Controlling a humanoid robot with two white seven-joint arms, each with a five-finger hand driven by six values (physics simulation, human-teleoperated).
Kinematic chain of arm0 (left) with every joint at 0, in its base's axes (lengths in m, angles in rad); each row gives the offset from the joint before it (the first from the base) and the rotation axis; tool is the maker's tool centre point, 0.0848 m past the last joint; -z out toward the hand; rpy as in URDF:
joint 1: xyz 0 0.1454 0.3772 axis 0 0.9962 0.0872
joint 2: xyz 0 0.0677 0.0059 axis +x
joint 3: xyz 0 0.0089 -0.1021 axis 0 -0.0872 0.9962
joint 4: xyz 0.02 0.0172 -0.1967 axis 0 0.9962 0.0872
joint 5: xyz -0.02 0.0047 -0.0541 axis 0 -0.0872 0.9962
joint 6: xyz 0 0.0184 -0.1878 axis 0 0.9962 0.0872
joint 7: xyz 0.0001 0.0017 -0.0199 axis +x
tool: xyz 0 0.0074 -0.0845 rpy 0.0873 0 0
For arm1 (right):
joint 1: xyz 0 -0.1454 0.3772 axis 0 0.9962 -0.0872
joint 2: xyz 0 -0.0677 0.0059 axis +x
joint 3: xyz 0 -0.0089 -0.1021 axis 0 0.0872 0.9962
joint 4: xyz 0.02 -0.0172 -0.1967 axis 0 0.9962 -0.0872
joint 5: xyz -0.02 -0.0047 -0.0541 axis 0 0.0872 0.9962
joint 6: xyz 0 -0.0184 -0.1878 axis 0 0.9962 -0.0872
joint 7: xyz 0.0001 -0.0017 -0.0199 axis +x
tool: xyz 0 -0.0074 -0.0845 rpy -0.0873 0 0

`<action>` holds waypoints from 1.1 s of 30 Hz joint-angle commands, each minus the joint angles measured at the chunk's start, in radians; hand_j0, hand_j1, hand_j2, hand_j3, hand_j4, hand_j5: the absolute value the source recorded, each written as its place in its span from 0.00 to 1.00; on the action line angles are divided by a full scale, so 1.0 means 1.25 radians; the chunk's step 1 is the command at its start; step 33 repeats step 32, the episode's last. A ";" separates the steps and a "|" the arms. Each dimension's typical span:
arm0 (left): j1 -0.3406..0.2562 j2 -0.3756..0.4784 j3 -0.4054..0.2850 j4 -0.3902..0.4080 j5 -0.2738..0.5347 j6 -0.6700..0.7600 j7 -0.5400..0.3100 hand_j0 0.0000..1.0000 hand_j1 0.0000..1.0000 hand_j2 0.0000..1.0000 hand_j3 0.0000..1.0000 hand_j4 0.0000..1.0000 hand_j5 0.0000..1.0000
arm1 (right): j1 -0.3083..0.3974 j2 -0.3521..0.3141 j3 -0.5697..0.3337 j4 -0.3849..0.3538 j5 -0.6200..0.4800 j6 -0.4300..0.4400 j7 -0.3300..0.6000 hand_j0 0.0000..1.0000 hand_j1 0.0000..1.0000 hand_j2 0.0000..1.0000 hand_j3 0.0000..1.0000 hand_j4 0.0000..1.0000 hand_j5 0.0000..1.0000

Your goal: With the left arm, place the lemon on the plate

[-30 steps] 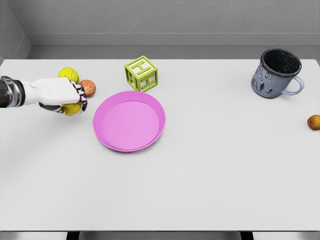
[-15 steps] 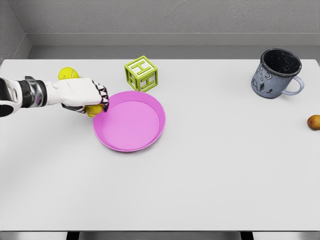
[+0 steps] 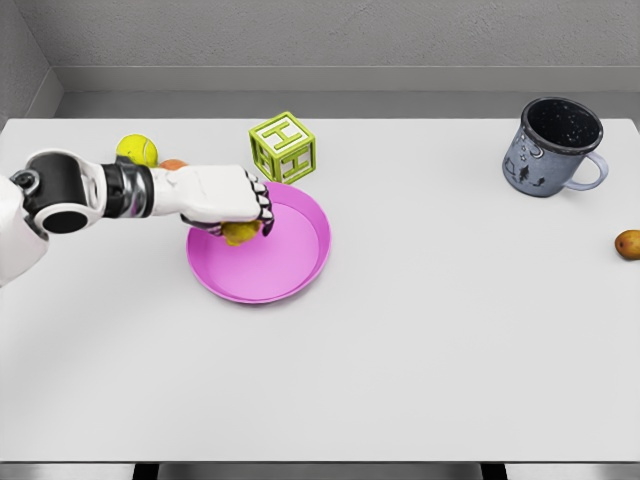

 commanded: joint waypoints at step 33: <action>0.098 0.180 0.238 0.224 0.098 0.002 0.003 1.00 1.00 1.00 1.00 1.00 1.00 | 0.000 0.000 0.001 0.000 0.000 0.000 0.000 1.00 1.00 1.00 1.00 1.00 1.00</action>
